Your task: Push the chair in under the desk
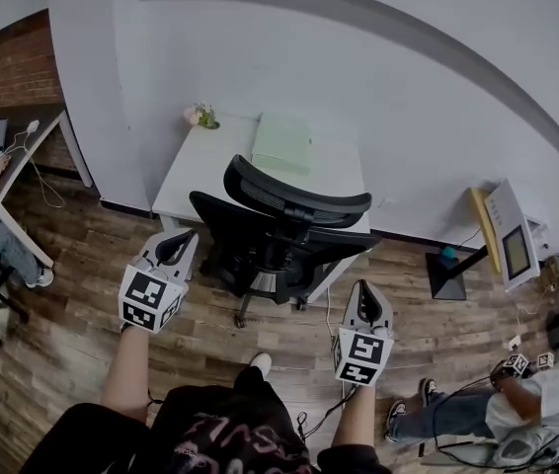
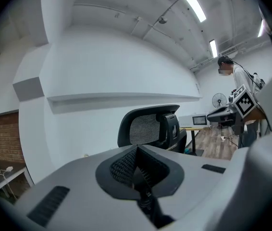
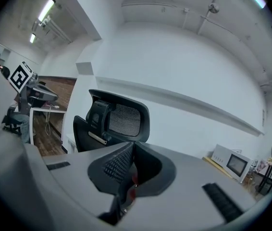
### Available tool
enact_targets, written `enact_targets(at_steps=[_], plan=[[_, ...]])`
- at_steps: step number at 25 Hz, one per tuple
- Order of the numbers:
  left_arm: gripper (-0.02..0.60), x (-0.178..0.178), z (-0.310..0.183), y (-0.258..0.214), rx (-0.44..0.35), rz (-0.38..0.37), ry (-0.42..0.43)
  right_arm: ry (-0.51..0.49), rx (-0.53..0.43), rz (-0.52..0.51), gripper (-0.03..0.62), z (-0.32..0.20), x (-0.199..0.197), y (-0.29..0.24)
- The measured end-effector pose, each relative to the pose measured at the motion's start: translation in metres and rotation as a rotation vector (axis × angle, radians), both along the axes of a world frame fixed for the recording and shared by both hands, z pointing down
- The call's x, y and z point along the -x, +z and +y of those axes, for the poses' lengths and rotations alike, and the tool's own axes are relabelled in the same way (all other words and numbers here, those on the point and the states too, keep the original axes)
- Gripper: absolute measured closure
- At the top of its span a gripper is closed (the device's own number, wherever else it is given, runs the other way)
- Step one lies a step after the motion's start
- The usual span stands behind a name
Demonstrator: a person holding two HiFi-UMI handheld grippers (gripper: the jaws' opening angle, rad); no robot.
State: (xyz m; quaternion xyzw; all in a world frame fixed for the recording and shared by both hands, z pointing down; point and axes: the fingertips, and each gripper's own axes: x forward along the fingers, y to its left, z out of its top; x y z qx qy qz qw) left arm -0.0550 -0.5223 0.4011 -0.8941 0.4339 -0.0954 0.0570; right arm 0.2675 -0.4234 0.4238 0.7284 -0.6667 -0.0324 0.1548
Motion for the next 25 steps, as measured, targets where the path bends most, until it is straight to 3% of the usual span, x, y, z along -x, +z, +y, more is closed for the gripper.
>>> enact_targets(at_steps=[25], plan=[[0.568,-0.002,0.007,-0.014,-0.026,0.02,-0.011,-0.01,-0.018,-0.014,0.569,0.006,-0.002,-0.005]])
